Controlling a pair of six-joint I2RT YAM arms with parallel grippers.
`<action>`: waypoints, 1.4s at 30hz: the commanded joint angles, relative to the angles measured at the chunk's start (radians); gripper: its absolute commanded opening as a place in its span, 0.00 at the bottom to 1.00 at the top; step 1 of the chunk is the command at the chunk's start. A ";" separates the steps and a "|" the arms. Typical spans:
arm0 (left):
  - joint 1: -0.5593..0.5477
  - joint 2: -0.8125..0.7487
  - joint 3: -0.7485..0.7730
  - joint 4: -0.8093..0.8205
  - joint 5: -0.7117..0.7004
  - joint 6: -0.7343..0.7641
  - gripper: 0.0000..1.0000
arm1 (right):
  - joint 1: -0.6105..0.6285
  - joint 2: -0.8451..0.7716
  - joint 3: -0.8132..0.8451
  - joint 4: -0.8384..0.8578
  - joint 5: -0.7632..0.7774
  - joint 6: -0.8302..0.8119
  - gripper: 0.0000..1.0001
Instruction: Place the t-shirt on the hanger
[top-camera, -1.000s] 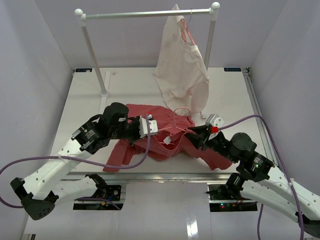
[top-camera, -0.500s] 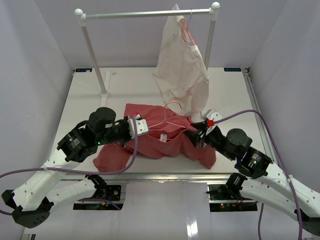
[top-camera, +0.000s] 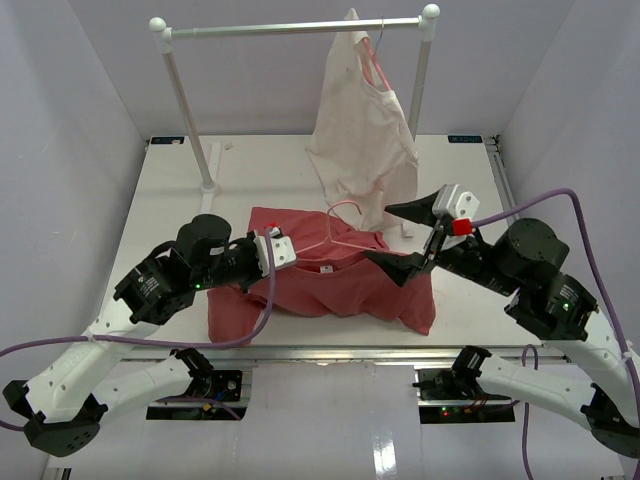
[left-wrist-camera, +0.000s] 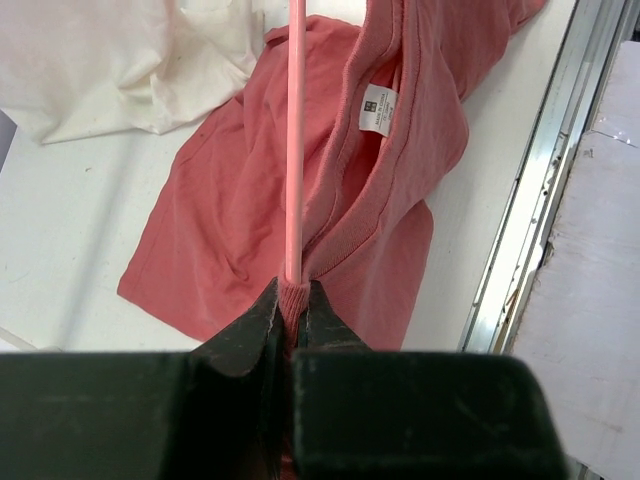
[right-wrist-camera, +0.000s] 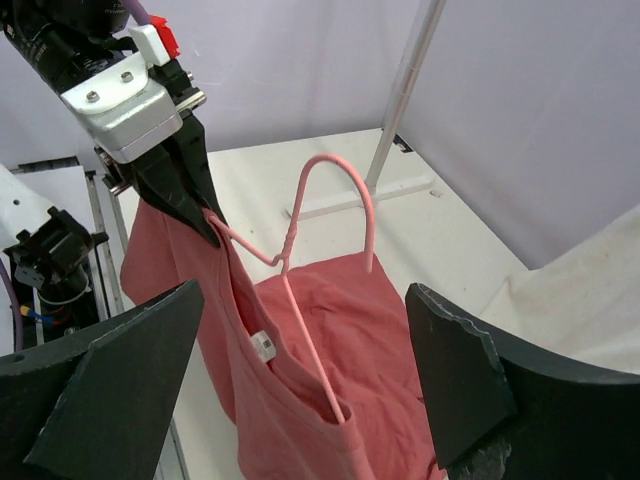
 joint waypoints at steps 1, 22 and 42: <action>0.002 -0.034 0.018 0.038 0.075 -0.005 0.00 | 0.000 0.140 0.102 -0.070 -0.089 -0.068 0.89; 0.002 -0.062 -0.047 0.133 0.194 -0.005 0.00 | 0.000 0.351 0.116 0.098 -0.260 -0.057 0.08; 0.002 -0.034 0.395 -0.003 -0.015 -0.156 0.96 | -0.005 0.482 0.451 -0.037 -0.283 -0.077 0.08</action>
